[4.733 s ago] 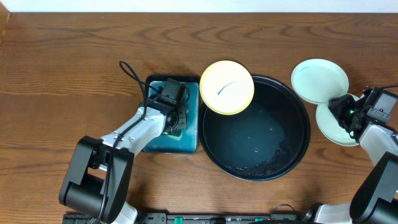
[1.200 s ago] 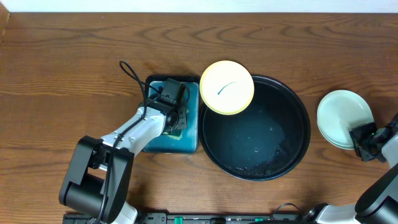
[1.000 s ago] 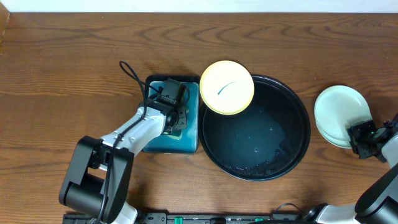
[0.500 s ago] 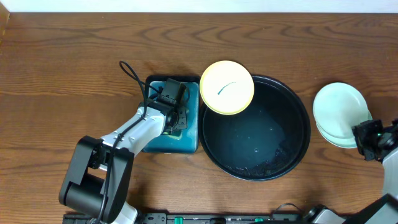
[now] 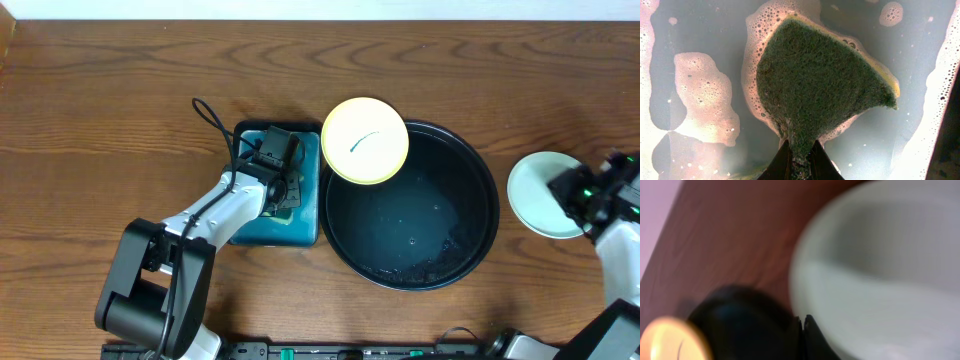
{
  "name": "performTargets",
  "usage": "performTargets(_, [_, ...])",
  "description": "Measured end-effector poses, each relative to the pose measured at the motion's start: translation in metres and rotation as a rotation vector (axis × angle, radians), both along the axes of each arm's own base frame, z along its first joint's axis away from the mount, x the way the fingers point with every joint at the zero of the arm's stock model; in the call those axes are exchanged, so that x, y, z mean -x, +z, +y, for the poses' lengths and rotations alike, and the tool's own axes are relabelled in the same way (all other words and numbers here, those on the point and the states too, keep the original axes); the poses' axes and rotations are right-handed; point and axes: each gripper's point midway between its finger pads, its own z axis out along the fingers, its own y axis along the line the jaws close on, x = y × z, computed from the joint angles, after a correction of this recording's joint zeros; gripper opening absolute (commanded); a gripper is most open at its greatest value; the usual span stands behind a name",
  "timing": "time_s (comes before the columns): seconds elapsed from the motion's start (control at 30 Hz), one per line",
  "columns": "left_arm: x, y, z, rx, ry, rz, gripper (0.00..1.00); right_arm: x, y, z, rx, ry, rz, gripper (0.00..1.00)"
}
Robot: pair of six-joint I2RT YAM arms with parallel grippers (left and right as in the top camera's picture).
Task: Clean dirty plates on tray and stack at the side
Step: 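Reach the right gripper to the yellow plate rim on the tray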
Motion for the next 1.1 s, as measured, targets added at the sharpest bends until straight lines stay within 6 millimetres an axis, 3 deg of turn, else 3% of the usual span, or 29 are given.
performTargets(0.13, [0.0, 0.0, 0.0, 0.0, 0.0, 0.0, 0.08, -0.017, 0.007, 0.057, 0.039, 0.254, -0.057, 0.15])
performTargets(0.3, [0.0, 0.0, 0.0, 0.0, 0.0, 0.0, 0.08, -0.014, 0.008, 0.125, 0.082, 0.516, -0.017, 0.22])
performTargets(0.4, [0.0, 0.0, 0.0, 0.0, 0.0, 0.0, 0.08, -0.019, 0.02, 0.15, 0.134, 0.625, 0.015, 0.26])
performTargets(0.57, [0.0, 0.0, 0.0, 0.0, 0.0, 0.0, 0.07, -0.047, 0.05, 0.178, 0.221, 0.733, -0.025, 0.27])
performTargets(0.67, [0.0, 0.0, 0.0, 0.0, 0.0, 0.0, 0.07, -0.06, 0.055, 0.195, 0.25, 0.777, -0.061, 0.31])
performTargets(0.9, [0.0, 0.0, 0.0, 0.0, 0.0, 0.0, 0.08, -0.069, 0.016, 0.231, 0.254, 0.872, -0.023, 0.29])
performTargets(1.1, [0.0, 0.0, 0.0, 0.0, 0.0, 0.0, 0.07, -0.077, -0.031, 0.237, 0.242, 0.859, 0.062, 0.29])
